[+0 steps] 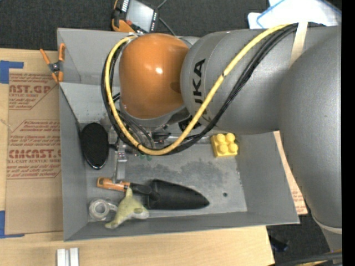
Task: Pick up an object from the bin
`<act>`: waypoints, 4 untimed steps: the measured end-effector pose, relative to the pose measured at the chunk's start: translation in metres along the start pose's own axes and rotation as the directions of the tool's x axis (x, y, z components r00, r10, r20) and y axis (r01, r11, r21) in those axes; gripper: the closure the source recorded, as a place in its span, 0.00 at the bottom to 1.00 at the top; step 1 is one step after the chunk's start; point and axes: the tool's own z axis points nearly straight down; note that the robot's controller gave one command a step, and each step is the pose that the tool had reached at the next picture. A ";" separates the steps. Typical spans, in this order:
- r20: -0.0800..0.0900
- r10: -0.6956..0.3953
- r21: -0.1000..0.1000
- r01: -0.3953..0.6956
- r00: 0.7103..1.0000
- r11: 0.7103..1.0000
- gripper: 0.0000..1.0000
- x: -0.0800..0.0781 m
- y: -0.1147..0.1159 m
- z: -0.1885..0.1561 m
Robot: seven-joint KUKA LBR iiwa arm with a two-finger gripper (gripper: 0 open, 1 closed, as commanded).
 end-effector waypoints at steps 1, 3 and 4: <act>0.007 0.003 -0.001 -0.003 1.000 1.000 0.00 -0.002 -0.002 -0.005; 0.028 -0.270 -0.001 0.271 0.962 0.963 0.00 0.037 -0.075 0.055; 0.000 -0.121 -0.002 0.121 0.993 0.993 0.00 0.048 -0.066 0.151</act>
Offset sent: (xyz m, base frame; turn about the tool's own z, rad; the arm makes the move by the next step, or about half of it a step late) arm -0.0531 -0.0721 -0.1487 -0.1042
